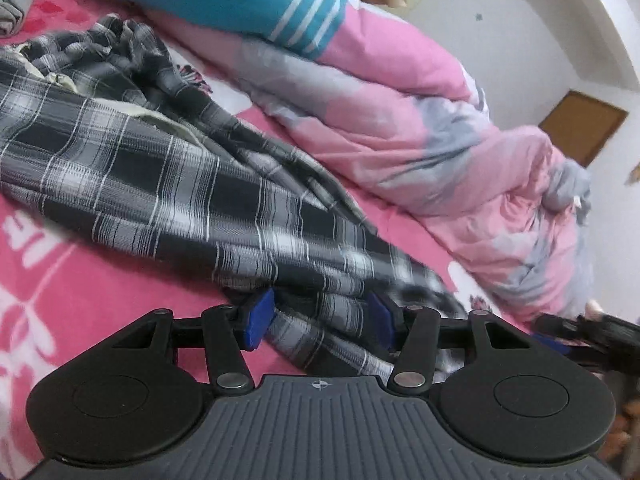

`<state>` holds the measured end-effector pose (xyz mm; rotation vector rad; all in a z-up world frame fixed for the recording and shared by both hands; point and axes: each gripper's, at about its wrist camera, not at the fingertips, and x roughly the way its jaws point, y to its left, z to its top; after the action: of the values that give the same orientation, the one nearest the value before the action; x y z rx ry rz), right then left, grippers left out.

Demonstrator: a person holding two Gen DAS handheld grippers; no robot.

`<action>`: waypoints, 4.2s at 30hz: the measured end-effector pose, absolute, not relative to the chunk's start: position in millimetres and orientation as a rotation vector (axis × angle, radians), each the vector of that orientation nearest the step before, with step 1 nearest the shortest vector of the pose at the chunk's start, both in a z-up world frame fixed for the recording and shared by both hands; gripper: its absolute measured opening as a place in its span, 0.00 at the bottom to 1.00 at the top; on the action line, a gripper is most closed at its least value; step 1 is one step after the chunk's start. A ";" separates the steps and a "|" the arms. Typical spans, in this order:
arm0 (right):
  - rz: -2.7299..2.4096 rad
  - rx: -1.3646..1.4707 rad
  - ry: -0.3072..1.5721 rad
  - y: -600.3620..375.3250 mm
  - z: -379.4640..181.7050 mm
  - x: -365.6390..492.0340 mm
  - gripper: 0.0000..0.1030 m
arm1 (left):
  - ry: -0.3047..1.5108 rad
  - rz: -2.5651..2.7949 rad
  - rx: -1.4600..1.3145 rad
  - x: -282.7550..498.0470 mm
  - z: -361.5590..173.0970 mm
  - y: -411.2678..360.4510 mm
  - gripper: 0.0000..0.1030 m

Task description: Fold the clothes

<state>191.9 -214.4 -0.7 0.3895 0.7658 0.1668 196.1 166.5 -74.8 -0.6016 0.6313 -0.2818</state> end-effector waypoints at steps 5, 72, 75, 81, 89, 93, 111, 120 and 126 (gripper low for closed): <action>0.043 0.520 0.820 -233.9 -49.0 256.5 0.69 | 0.577 -0.252 -0.565 194.1 -66.5 165.2 0.50; 0.066 0.771 0.392 -228.9 -2.1 142.1 0.00 | 0.660 -0.112 -0.486 203.8 -74.3 170.1 0.49; 0.083 0.765 0.309 -227.6 19.3 102.6 0.00 | 0.658 -0.108 -0.500 204.3 -73.7 173.4 0.49; 0.141 0.638 0.235 -200.3 56.8 7.9 0.00 | 0.652 -0.100 -0.521 203.6 -73.9 178.8 0.49; 0.247 0.524 0.471 -156.2 42.6 -58.6 0.01 | 0.639 -0.087 -0.516 198.8 -75.9 178.4 0.49; 0.327 0.510 0.853 -137.2 -8.6 -55.5 0.03 | 0.628 -0.086 -0.511 195.7 -74.7 178.4 0.50; 0.248 0.283 0.839 -152.8 -40.8 52.3 0.41 | 0.634 -0.480 -0.486 185.7 -71.8 134.8 0.54; 0.137 0.294 0.664 -186.0 6.1 56.5 0.02 | 0.687 -0.454 -0.440 194.7 -84.3 120.5 0.54; 0.028 0.135 0.554 -212.3 57.0 137.4 0.02 | 0.689 -0.446 -0.426 189.6 -84.9 120.5 0.54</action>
<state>137.4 -212.3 57.0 0.1350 0.5536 0.0280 189.6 120.5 -84.9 -0.4255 0.6886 -0.4460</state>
